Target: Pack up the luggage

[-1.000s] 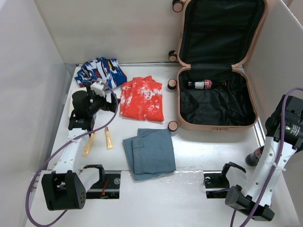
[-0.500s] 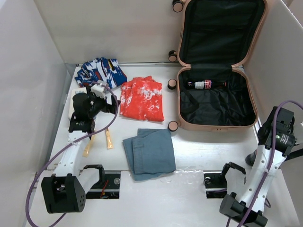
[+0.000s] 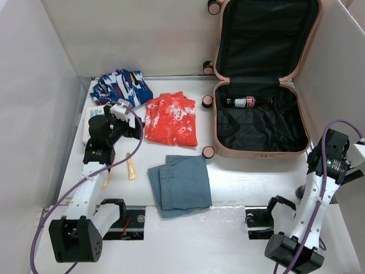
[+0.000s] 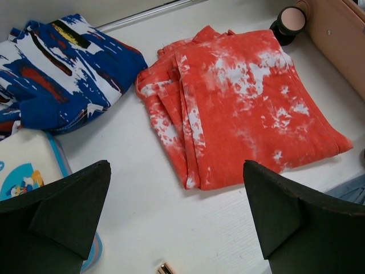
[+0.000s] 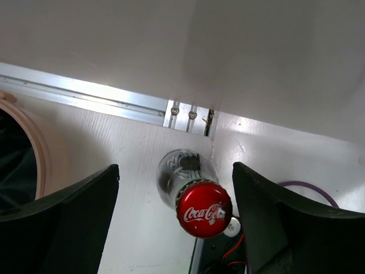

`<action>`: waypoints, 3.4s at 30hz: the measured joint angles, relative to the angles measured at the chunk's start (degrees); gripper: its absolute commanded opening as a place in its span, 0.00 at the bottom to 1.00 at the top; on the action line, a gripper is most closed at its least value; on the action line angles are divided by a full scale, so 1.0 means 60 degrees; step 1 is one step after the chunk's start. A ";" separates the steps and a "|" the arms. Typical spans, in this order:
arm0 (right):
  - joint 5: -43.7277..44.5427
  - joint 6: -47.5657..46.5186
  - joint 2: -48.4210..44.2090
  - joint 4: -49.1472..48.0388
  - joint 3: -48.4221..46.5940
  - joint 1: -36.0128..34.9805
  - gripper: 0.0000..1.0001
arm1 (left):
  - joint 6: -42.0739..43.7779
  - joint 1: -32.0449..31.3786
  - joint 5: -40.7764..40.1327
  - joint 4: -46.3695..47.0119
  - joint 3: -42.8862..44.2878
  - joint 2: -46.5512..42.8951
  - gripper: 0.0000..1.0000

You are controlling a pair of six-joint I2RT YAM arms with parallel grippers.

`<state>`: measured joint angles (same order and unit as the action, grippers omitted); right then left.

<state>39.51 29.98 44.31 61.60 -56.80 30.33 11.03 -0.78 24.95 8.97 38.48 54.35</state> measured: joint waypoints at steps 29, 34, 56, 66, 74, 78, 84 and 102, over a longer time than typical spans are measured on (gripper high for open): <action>-0.1821 -0.2892 -0.0769 -0.1122 0.0255 0.0011 0.00 | 0.0018 0.0044 -0.0291 -0.0160 -0.0109 -0.0171 1.00; -0.1916 -0.3322 -0.0852 -0.1089 -0.0164 0.0011 0.00 | 0.0022 0.0091 -0.0291 -0.0146 -0.0222 -0.0164 1.00; -0.3829 -0.4360 0.1756 -0.1071 -0.5763 -0.0051 0.00 | 0.0000 0.0098 -0.0182 0.0142 -0.0627 -0.0015 1.00; -0.2907 -0.3829 0.5439 -0.3038 -0.6798 -0.4914 0.00 | 0.0007 0.0259 -0.0240 -0.0131 -0.0565 0.0645 1.00; -0.3916 -0.1963 0.6827 -0.6251 -0.5461 -0.5796 0.00 | 0.0080 0.0328 -0.0739 -0.1224 0.0255 0.1045 0.99; -0.4204 -0.1264 0.7934 -0.7235 -0.5078 -0.5741 0.00 | 0.0098 0.0565 -0.1005 -0.1548 0.0430 0.1045 0.99; -0.4437 -0.0670 0.9712 -0.8433 -0.5727 -0.5971 0.00 | 0.0142 0.0710 -0.1388 -0.1756 0.0484 0.1075 0.99; -0.4798 0.2849 0.9052 -1.1744 -0.2215 -0.4940 0.00 | 0.0572 0.0710 -0.1770 -0.1749 0.0484 0.1574 0.99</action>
<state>10.72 47.07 98.63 -8.86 -70.08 0.69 14.46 3.49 14.33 -1.52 41.39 63.79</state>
